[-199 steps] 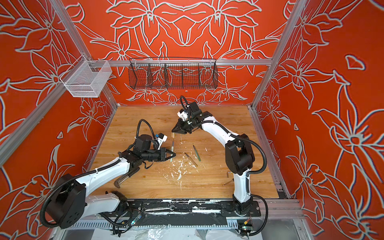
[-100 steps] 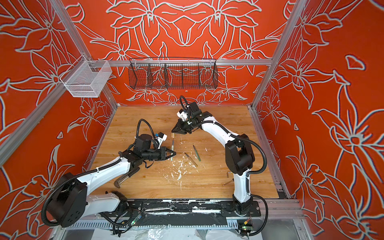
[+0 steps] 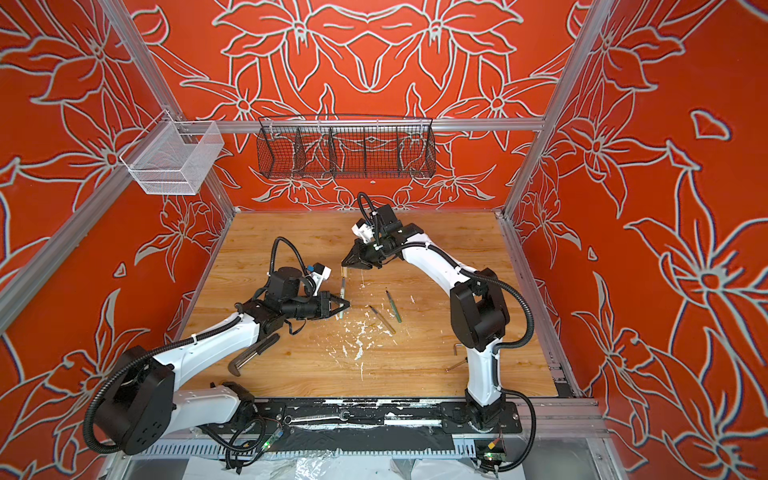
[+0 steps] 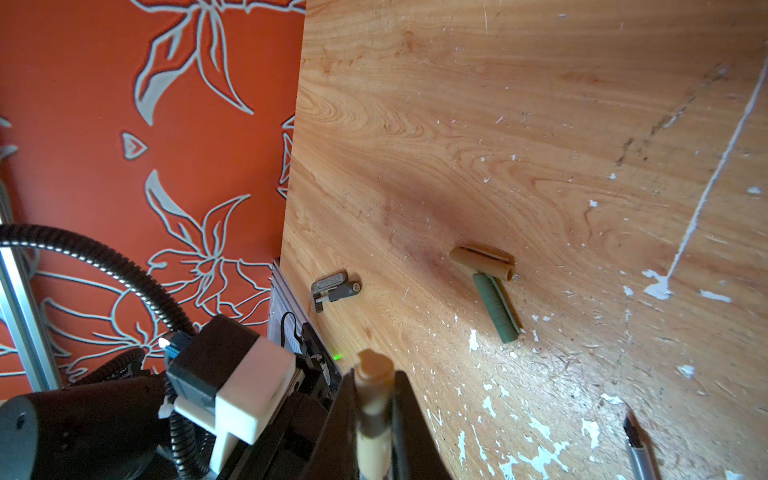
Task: Insert the pens into the pen caps
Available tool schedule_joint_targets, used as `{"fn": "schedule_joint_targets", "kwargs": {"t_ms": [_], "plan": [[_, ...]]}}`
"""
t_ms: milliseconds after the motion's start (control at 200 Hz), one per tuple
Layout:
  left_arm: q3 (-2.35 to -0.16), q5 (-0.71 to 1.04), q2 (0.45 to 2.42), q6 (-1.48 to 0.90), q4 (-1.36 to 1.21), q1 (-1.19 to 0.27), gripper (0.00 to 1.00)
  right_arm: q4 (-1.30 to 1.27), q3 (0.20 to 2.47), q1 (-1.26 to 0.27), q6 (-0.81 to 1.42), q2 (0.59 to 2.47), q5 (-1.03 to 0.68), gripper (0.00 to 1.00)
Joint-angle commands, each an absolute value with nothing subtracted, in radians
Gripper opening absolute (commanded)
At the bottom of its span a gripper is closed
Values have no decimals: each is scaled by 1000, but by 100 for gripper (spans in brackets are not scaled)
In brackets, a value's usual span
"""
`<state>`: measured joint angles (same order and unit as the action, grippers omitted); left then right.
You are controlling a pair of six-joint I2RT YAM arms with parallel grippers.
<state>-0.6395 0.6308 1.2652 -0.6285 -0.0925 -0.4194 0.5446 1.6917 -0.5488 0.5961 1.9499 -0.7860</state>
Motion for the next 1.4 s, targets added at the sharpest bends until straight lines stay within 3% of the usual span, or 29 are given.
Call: {"fn": "schedule_joint_targets", "kwargs": {"t_ms": [0,941,1396], "plan": [[-664,621,1250,-628,-119,-401,0,556,1690,-568,578,1913,-809,4],[-803,520,1276,-536,-237,-333,0,593,1669,-610,547,1903,-822,0],[-1003,617,1371,-464,-275,-245,0,757,1727,-618,431,1938,-876,0]]}}
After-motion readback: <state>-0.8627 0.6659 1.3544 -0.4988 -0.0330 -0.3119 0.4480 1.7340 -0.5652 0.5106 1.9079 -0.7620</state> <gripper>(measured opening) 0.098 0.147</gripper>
